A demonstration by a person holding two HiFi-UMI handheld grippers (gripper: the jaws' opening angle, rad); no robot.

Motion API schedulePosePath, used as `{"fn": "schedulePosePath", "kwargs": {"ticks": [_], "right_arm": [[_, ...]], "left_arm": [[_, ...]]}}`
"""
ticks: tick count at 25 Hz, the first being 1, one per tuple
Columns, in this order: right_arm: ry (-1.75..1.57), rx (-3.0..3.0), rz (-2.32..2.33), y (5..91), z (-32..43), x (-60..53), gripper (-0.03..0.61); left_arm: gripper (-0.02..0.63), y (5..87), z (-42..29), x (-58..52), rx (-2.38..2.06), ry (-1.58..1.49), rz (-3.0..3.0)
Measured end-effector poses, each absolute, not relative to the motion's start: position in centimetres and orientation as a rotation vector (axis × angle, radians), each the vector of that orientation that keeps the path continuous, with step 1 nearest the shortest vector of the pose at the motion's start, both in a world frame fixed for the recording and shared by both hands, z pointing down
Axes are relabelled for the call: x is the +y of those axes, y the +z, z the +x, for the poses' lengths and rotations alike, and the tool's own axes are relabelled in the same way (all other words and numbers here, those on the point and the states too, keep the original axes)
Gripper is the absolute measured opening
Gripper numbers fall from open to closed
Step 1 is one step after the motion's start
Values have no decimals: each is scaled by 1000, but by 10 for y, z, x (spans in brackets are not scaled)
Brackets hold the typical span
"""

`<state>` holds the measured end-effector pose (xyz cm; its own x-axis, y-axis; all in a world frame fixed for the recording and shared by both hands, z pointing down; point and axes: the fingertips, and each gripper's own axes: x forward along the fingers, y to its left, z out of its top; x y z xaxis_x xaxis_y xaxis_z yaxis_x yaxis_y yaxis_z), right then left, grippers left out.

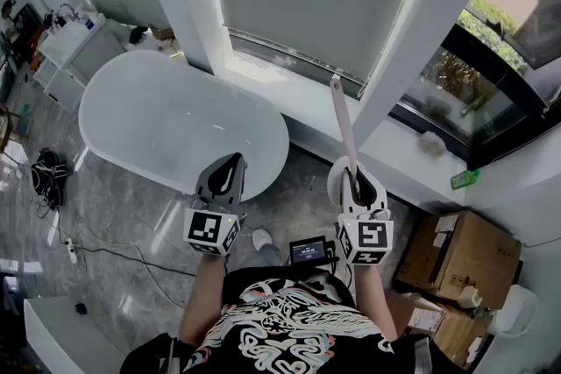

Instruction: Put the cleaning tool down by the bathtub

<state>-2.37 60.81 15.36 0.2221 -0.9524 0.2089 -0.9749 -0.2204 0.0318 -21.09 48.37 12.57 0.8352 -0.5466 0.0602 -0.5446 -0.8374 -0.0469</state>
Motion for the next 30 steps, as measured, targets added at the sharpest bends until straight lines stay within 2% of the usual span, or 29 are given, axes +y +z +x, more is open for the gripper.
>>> {"fn": "schedulePosePath", "kwargs": {"ticks": [30], "right_arm": [[232, -1926, 2395, 161, 30, 637, 74]], "left_arm": [[17, 127, -159, 510, 932, -70, -2931]]}}
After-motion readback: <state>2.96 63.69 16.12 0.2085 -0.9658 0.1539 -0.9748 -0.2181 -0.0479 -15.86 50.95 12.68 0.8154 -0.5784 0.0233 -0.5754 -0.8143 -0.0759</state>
